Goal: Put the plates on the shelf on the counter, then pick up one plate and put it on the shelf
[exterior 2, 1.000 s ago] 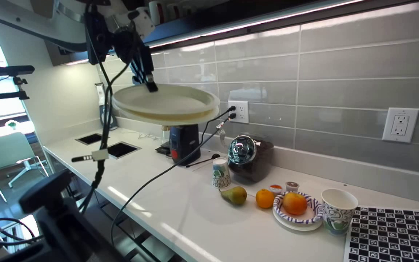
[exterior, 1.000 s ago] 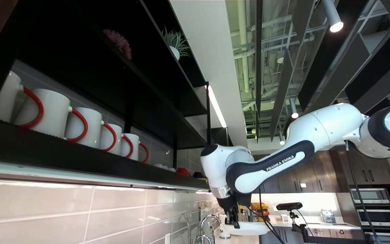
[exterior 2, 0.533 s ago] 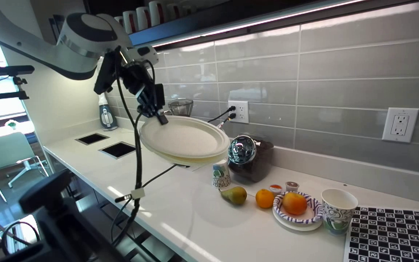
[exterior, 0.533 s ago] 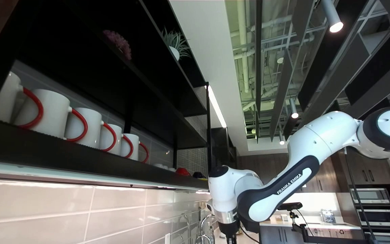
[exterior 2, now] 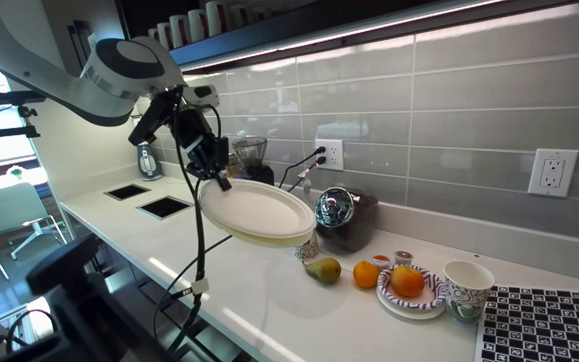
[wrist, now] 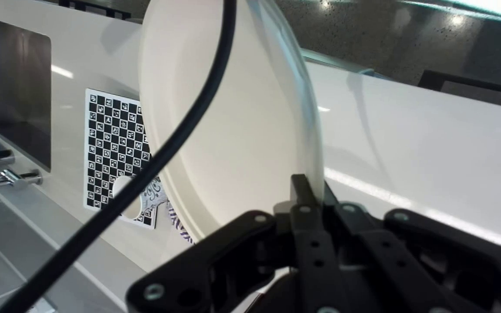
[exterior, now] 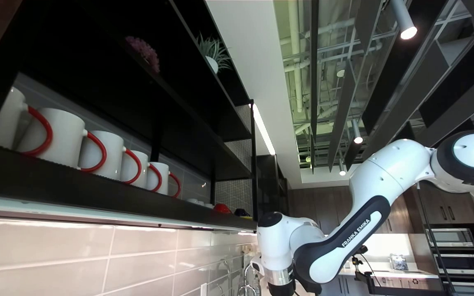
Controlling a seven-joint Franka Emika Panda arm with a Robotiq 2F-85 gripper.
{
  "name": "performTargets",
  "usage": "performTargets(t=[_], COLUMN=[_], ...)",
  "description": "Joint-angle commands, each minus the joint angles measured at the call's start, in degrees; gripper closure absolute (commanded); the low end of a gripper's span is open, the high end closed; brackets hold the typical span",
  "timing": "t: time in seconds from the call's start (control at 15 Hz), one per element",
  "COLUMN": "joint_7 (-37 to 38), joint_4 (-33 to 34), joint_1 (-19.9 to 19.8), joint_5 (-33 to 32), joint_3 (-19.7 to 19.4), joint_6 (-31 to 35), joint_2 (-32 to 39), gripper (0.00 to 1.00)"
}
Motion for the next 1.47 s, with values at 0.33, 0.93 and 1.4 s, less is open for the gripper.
performTargets(t=[0.33,0.93,1.4], joint_7=[3.91,13.14,15.13], joint_4=[-0.33,2.12,5.73], joint_1=[-1.25,-1.17,0.25], joint_5=[-2.49,-6.19,-5.65], joint_3=[-0.7,-2.43,-3.48], joint_6=[10.12,23.65,25.24], joint_2=[11.4,27.93,33.38], gripper=[0.99,0.99,0.7])
